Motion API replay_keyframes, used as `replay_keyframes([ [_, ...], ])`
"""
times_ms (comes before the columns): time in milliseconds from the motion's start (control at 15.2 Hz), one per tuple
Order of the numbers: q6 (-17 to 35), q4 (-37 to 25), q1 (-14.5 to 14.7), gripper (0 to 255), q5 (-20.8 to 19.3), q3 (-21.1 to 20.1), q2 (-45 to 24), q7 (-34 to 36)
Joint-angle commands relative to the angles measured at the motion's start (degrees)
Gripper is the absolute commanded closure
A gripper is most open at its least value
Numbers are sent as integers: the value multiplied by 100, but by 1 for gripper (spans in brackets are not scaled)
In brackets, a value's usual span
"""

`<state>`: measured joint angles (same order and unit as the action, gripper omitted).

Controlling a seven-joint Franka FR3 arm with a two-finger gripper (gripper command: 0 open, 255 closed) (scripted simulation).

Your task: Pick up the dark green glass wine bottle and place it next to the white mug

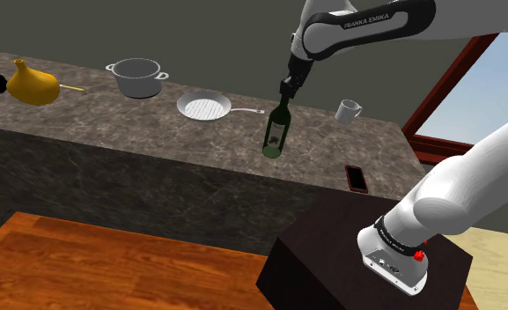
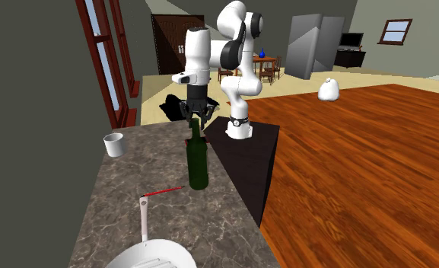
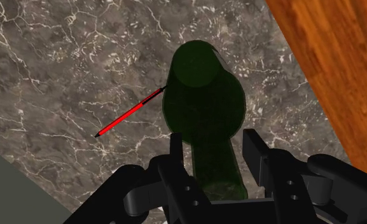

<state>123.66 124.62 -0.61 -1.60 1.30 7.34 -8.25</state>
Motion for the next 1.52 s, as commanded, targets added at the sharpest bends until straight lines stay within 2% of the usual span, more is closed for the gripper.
replay_keyframes([
  [0,-1,1,0,255,0,0,-1,0],
  [132,2,2,0,255,0,0,-2,1],
  [1452,-1535,-1293,5,255,14,-8,241,-29],
])
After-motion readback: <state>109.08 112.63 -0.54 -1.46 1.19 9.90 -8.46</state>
